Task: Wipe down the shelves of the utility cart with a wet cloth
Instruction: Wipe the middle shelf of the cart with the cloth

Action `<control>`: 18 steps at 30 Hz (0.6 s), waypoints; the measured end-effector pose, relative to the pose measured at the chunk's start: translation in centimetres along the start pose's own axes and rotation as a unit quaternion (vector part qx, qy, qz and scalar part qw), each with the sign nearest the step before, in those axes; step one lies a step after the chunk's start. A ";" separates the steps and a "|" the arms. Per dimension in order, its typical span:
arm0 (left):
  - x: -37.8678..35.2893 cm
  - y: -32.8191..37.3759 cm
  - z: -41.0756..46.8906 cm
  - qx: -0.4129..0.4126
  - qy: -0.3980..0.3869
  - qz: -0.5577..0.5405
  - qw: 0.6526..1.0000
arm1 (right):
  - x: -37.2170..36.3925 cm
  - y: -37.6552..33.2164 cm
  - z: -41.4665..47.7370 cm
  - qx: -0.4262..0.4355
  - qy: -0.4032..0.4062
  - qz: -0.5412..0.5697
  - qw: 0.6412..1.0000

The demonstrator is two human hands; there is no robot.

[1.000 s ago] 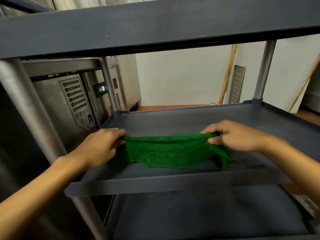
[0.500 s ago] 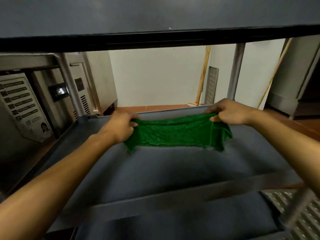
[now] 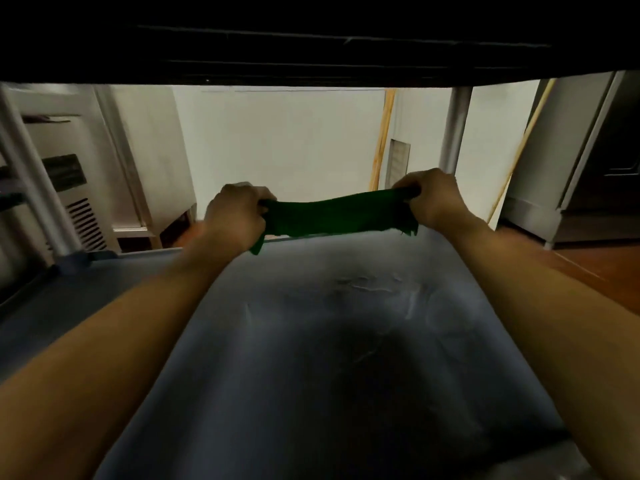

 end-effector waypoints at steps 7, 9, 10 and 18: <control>-9.3 -0.9 -3.5 -0.092 -0.197 0.061 0.974 | -7.6 6.6 -3.2 0.038 -0.240 -0.092 0.966; -9.8 -1.4 -3.4 -0.102 -0.220 0.037 0.969 | -8.6 6.7 -2.7 0.044 -0.262 -0.092 0.960; -10.0 -1.6 -3.2 -0.104 -0.236 0.035 0.965 | -8.9 6.8 -2.4 0.035 -0.285 -0.094 0.953; -10.6 -1.1 -2.8 -0.093 -0.222 0.014 0.971 | -8.7 6.6 -2.8 0.006 -0.298 -0.109 0.948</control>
Point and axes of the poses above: each hand's wrist, its own z-axis towards the middle knuckle, its own x-axis out of the back of the hand, y = z × x, the point moved 3 cm from there along z, towards the middle knuckle, and after that the axes turned 8 degrees about z, right-handed, at the moved point
